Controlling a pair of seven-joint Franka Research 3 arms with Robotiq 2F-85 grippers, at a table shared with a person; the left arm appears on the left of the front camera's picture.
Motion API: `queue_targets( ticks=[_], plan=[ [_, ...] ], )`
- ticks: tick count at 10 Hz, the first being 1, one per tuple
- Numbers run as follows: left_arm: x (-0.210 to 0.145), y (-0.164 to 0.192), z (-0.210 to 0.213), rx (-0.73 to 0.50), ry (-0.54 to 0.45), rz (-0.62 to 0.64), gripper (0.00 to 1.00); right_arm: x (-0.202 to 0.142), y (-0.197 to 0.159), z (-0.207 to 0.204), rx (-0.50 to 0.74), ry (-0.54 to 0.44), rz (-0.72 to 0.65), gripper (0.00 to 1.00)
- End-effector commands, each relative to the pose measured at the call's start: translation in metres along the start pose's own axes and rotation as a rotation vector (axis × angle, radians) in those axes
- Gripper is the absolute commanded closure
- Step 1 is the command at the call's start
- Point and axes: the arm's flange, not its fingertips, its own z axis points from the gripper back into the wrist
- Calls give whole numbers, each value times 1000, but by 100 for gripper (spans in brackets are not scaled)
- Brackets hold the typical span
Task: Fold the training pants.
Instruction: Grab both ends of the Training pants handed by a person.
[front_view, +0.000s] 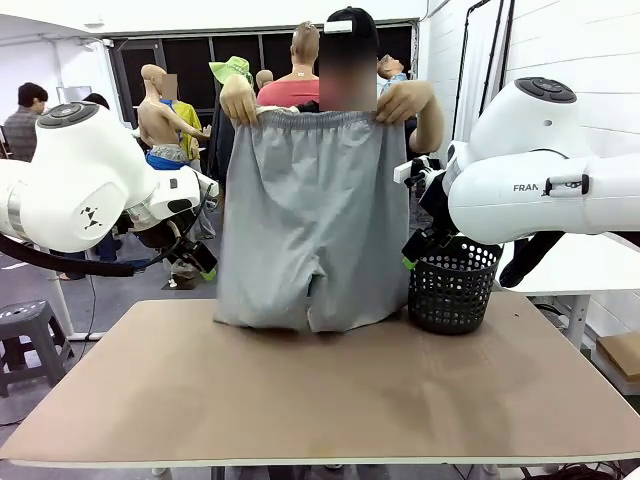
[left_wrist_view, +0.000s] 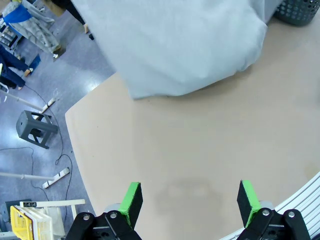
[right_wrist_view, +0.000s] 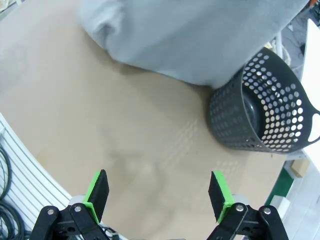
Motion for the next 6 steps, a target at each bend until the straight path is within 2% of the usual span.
queue_targets(
  ticks=[1, 6],
  plan=[
    [0, 1, -1, -9, -14, 5, 0, 1, 0, 0, 3, -8, 2, 0],
    [0, 1, -1, -9, -14, 5, 0, 1, 0, 0, 3, -8, 2, 0]
  ],
)
